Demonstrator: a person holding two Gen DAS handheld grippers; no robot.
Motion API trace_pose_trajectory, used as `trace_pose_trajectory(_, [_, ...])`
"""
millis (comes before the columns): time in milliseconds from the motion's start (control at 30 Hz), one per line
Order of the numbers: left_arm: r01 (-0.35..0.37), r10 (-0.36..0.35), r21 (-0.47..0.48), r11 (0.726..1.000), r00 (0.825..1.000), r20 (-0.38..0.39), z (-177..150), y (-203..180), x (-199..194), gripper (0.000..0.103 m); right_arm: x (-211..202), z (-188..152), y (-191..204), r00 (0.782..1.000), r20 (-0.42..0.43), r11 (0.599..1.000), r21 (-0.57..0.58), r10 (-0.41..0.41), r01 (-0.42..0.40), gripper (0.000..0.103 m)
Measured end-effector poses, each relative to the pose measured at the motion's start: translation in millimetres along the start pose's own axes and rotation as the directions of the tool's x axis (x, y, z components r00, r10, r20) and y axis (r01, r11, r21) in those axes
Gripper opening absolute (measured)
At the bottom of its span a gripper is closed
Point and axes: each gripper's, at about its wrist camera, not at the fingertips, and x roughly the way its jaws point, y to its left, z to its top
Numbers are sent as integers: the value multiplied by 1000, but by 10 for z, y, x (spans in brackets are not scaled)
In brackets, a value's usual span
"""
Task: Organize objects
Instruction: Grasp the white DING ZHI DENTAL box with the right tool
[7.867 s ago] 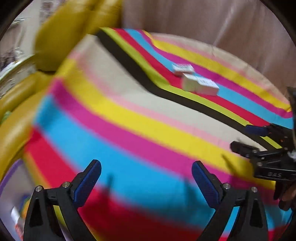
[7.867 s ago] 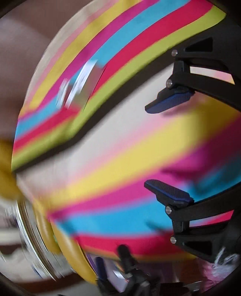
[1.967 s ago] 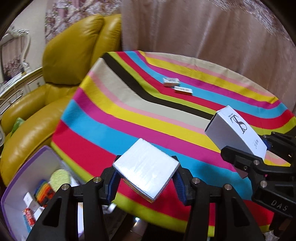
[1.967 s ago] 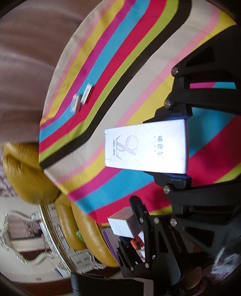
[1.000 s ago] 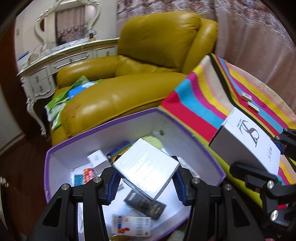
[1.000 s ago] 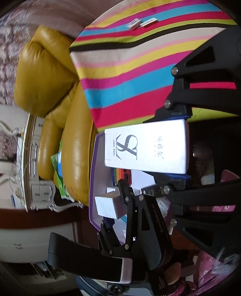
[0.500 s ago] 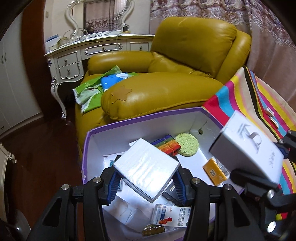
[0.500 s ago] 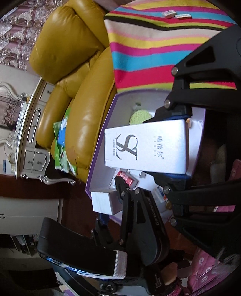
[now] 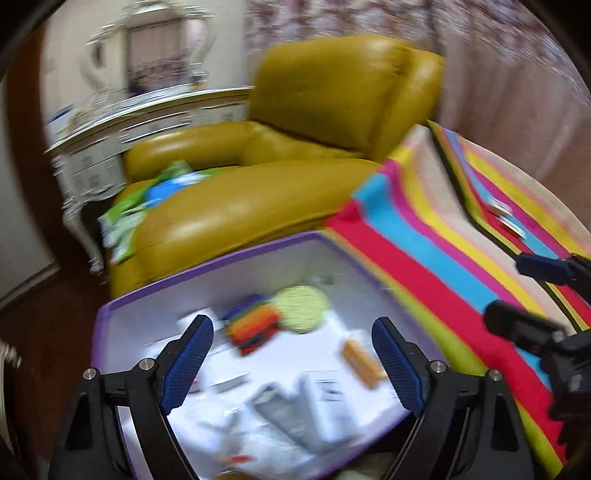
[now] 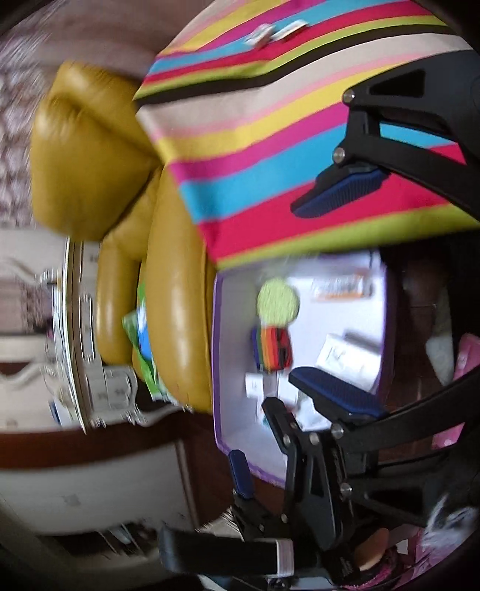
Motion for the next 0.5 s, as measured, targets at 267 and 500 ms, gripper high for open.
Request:
trace_pose_trajectory(267, [281,-276,139,949,959,-58,355,-1612,519,89,-12,-626,-1543,978,-104,932,301,-181,204,90])
trace_pose_trajectory(500, [361,-332,216,907,930,-160,498,-2813,1218,89,-5,-934,-2660,948,-171,862,395,-270,317,90])
